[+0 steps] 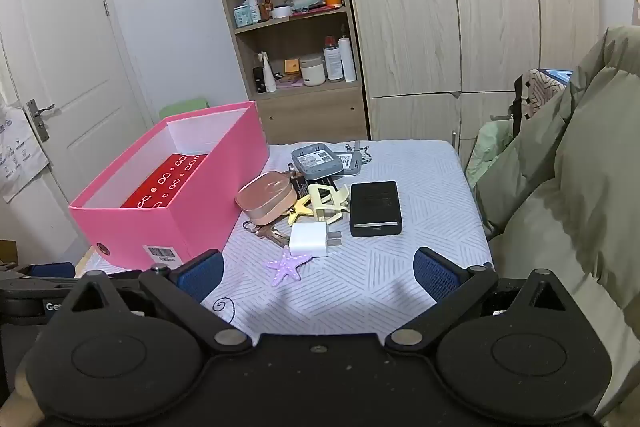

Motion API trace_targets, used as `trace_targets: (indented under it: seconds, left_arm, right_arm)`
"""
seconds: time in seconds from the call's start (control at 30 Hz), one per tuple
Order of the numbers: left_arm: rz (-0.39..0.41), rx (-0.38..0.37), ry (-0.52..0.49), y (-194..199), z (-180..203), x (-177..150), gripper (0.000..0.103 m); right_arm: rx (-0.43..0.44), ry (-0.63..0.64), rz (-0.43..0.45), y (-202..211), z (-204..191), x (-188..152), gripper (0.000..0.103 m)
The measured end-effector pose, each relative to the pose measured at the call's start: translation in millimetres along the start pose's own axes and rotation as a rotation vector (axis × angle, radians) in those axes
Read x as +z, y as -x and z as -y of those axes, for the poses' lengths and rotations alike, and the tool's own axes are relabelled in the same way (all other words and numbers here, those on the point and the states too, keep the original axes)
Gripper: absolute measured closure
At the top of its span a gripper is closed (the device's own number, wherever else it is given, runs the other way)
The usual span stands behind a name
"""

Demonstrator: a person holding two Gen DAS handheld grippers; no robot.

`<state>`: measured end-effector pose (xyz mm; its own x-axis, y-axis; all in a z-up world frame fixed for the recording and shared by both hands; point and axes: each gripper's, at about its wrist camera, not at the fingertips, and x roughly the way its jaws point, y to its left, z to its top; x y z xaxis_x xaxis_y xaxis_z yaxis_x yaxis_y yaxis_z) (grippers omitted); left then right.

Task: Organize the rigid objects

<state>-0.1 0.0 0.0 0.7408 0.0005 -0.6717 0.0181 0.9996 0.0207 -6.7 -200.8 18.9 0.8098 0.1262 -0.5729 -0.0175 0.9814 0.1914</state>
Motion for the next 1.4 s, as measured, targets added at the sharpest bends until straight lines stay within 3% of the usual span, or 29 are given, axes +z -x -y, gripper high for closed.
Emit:
trace_targets:
  seconds: [1.4]
  left_arm:
    - [0.011, -0.053, -0.019, 5.8, 2.3, -0.9, 0.0]
  right_arm:
    - [-0.015, -0.003, 0.004, 1.0, 0.3, -0.9, 0.001]
